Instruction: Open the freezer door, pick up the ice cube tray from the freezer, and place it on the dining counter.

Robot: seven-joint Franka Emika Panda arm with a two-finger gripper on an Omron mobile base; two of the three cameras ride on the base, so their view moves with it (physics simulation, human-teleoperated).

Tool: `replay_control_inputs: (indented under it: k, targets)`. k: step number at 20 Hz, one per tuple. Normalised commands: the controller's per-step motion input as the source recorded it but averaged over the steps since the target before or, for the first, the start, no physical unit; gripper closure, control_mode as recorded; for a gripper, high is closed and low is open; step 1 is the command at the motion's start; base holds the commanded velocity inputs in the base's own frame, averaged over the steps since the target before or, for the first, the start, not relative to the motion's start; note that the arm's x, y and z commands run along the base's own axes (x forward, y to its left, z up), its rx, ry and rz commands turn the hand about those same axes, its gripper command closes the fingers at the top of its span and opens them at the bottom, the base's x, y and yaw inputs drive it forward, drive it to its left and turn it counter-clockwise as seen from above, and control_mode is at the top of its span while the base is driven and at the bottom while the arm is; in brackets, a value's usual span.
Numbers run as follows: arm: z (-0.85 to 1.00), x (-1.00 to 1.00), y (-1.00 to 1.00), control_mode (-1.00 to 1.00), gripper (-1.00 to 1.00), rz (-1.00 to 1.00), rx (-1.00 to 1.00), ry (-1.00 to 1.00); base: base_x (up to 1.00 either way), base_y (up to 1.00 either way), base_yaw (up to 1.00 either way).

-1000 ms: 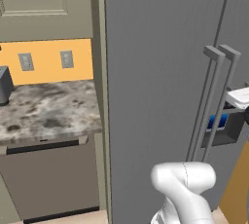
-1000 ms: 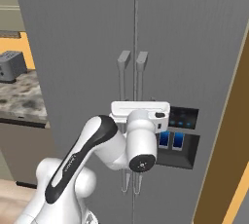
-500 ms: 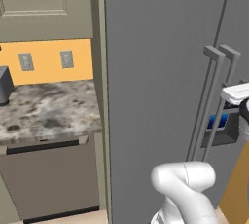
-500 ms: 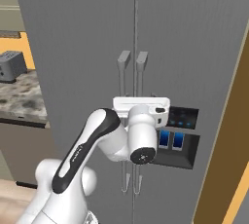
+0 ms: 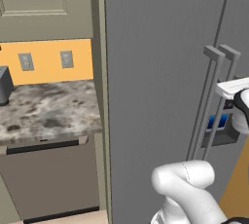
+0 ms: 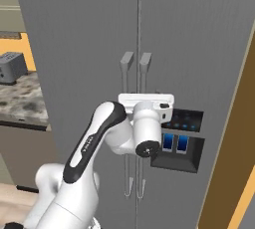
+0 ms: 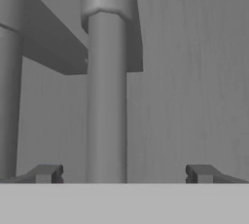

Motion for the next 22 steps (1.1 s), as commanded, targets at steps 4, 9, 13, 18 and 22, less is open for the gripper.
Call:
replay_control_inputs:
  k: [4, 9, 13, 18, 22]
  targets:
    - [0.0, 0.21, 0.0, -1.0, -1.0, 0.0, 0.0, 0.0, 0.0, 0.0, 0.0]
    - [0.0, 0.01, 0.0, -1.0, -1.0, 0.0, 0.0, 0.0, 0.0, 0.0, 0.0]
    - [0.0, 0.0, 0.0, -1.0, -1.0, 0.0, 0.0, 0.0, 0.0, 0.0, 0.0]
    - [0.0, 0.0, 0.0, -1.0, 1.0, 0.0, 0.0, 0.0, 0.0, 0.0, 0.0]
    - [0.0, 0.0, 0.0, -1.0, 1.0, 0.0, 0.0, 0.0, 0.0, 0.0, 0.0]
